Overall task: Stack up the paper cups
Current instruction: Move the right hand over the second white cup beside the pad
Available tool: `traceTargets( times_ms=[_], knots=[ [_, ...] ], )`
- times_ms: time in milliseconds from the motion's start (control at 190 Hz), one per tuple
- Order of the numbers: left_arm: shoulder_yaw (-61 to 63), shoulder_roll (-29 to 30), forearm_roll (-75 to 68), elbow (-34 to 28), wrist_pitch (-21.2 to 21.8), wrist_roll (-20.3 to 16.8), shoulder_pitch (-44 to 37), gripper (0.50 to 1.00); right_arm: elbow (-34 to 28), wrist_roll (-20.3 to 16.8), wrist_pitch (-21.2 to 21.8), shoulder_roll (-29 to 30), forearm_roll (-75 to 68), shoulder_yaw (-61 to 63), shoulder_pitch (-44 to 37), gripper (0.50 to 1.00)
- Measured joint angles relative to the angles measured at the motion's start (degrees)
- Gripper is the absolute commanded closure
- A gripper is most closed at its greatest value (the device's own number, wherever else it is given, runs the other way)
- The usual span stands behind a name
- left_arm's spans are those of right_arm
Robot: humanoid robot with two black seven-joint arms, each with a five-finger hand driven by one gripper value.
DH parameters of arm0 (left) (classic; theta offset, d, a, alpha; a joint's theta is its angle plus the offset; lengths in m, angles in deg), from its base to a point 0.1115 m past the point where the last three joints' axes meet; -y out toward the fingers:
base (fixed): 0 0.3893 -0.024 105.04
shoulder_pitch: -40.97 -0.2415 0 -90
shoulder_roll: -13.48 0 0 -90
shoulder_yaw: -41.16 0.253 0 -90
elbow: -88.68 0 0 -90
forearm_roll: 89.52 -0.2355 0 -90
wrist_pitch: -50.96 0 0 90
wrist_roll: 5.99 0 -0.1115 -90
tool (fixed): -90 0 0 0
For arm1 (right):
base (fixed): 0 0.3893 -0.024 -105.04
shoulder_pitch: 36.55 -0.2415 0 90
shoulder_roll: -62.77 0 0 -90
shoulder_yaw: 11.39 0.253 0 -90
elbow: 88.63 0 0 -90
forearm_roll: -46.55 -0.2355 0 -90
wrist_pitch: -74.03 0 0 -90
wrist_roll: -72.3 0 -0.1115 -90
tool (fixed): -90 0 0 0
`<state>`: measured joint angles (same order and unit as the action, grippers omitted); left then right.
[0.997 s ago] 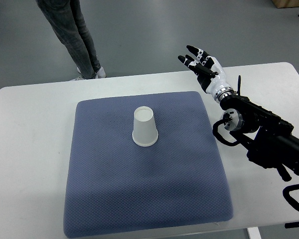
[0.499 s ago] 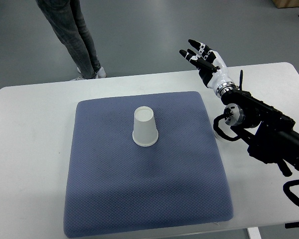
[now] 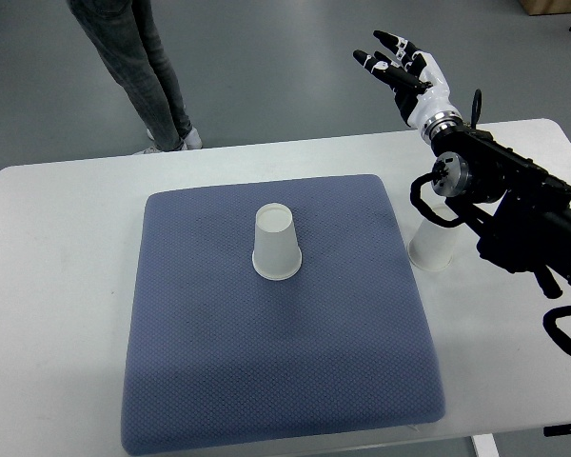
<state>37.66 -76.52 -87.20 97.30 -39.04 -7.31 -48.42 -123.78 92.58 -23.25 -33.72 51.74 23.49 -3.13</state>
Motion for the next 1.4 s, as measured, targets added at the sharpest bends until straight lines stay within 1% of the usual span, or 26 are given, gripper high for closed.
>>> traceTargets(
  times_ms=[84,184,289,451,541,614,814,1013,1139,1197,1302,1402],
  knots=[
    [0.0,0.0,0.0,0.0,0.0,0.0,0.0,0.500,0.0,-0.9,0.0,-0.5,0.3,-0.2,-1.3,0.589],
    [0.0,0.0,0.0,0.0,0.0,0.0,0.0,0.500,-0.4,-2.7,0.5,-3.2,1.4,-2.2,-3.5,0.589],
    [0.0,0.0,0.0,0.0,0.0,0.0,0.0,0.500,-1.1,-4.5,1.2,-7.0,2.8,-8.2,-6.1,0.589],
    [0.0,0.0,0.0,0.0,0.0,0.0,0.0,0.500,-1.7,-4.9,4.2,-13.4,4.2,-18.5,-10.1,0.589],
    [0.0,0.0,0.0,0.0,0.0,0.0,0.0,0.500,-2.7,-4.9,7.1,-17.1,7.6,-24.2,-13.0,0.589],
    [0.0,0.0,0.0,0.0,0.0,0.0,0.0,0.500,-4.8,-4.9,9.6,-20.4,11.5,-27.5,-15.3,0.589],
    [0.0,0.0,0.0,0.0,0.0,0.0,0.0,0.500,-15.6,-5.0,18.7,-31.6,26.8,-34.5,-21.9,0.589],
    [0.0,0.0,0.0,0.0,0.0,0.0,0.0,0.500,-23.6,-4.6,28.9,-39.6,42.2,-37.8,-27.5,0.589],
    [0.0,0.0,0.0,0.0,0.0,0.0,0.0,0.500,-29.0,-4.4,34.1,-42.4,52.2,-38.0,-29.0,0.589],
    [0.0,0.0,0.0,0.0,0.0,0.0,0.0,0.500,-30.8,-4.4,35.3,-42.8,56.2,-38.1,-29.1,0.589],
    [0.0,0.0,0.0,0.0,0.0,0.0,0.0,0.500,-32.5,-4.4,35.9,-42.2,62.7,-38.2,-28.7,0.591],
    [0.0,0.0,0.0,0.0,0.0,0.0,0.0,0.500,-32.6,-4.3,34.6,-40.6,66.2,-39.0,-27.4,0.589]
  ],
)
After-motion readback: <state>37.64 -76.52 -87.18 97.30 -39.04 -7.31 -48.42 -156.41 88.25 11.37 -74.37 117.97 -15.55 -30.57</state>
